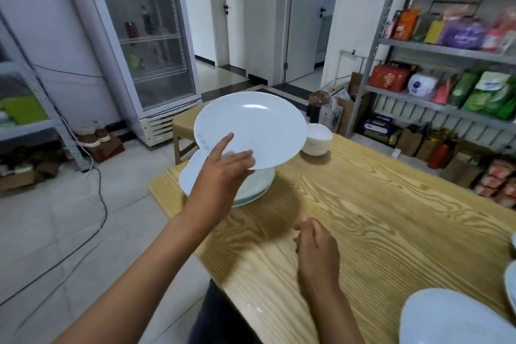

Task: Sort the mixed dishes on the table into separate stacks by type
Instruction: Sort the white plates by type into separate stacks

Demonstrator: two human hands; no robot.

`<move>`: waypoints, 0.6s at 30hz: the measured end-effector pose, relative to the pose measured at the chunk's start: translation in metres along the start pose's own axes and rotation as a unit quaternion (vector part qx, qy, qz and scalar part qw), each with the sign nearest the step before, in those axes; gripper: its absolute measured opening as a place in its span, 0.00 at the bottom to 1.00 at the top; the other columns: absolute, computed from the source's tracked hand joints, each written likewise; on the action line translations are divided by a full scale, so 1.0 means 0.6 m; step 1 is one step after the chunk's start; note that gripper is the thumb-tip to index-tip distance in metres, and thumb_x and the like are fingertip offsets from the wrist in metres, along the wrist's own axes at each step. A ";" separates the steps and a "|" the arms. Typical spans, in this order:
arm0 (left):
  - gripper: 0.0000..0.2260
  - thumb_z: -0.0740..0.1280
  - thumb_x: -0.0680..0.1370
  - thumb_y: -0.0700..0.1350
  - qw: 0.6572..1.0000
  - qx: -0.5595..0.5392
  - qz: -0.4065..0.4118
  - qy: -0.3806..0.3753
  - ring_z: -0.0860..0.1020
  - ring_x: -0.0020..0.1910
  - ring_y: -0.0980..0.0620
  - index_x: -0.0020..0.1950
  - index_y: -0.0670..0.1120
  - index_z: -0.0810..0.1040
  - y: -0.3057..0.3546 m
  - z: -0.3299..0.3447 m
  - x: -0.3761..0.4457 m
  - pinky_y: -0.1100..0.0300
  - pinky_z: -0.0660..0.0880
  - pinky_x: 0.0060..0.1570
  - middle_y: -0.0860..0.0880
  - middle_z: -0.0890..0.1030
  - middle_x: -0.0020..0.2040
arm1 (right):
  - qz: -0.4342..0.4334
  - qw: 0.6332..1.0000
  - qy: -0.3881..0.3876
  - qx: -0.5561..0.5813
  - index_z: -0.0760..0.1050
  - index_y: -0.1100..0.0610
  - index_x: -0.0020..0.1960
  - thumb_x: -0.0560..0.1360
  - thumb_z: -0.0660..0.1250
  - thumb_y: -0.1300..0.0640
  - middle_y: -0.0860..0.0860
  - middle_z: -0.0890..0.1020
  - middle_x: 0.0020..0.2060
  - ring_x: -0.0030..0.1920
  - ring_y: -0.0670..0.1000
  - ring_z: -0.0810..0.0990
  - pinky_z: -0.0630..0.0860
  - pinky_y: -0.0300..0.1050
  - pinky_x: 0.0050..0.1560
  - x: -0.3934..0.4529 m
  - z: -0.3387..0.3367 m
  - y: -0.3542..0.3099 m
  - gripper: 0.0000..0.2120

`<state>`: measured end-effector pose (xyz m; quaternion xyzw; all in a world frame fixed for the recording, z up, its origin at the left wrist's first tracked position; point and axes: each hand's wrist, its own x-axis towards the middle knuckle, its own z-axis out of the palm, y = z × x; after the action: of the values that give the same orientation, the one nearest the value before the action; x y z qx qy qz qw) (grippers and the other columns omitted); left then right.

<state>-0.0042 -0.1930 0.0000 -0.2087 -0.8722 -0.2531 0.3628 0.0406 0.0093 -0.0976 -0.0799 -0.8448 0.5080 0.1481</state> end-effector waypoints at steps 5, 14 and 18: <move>0.06 0.70 0.75 0.39 0.992 0.002 -0.122 -0.037 0.64 0.73 0.42 0.51 0.43 0.84 -0.075 -0.002 0.022 0.46 0.66 0.68 0.44 0.83 0.55 | -0.133 0.961 -0.013 -0.241 0.77 0.54 0.61 0.77 0.58 0.52 0.51 0.81 0.55 0.58 0.54 0.76 0.69 0.50 0.60 0.019 0.027 0.006 0.16; 0.09 0.69 0.77 0.41 0.969 -0.012 -0.194 -0.152 0.54 0.77 0.47 0.55 0.41 0.83 -0.102 0.025 0.008 0.52 0.62 0.68 0.47 0.80 0.61 | -0.106 0.921 -0.120 -0.356 0.59 0.55 0.77 0.81 0.46 0.45 0.54 0.59 0.78 0.78 0.53 0.53 0.44 0.53 0.76 0.021 0.034 0.004 0.28; 0.10 0.68 0.78 0.41 0.958 0.010 -0.203 -0.202 0.54 0.77 0.47 0.58 0.43 0.82 -0.110 0.035 0.011 0.54 0.61 0.68 0.48 0.78 0.64 | -0.103 0.928 -0.119 -0.339 0.60 0.55 0.77 0.82 0.49 0.46 0.53 0.59 0.78 0.78 0.52 0.53 0.43 0.52 0.77 0.019 0.031 0.004 0.26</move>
<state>-0.0559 -0.2309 -0.0271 -0.0706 -0.9539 -0.2650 0.1218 0.0235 -0.0020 -0.1058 0.0234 -0.9816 0.1792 0.0620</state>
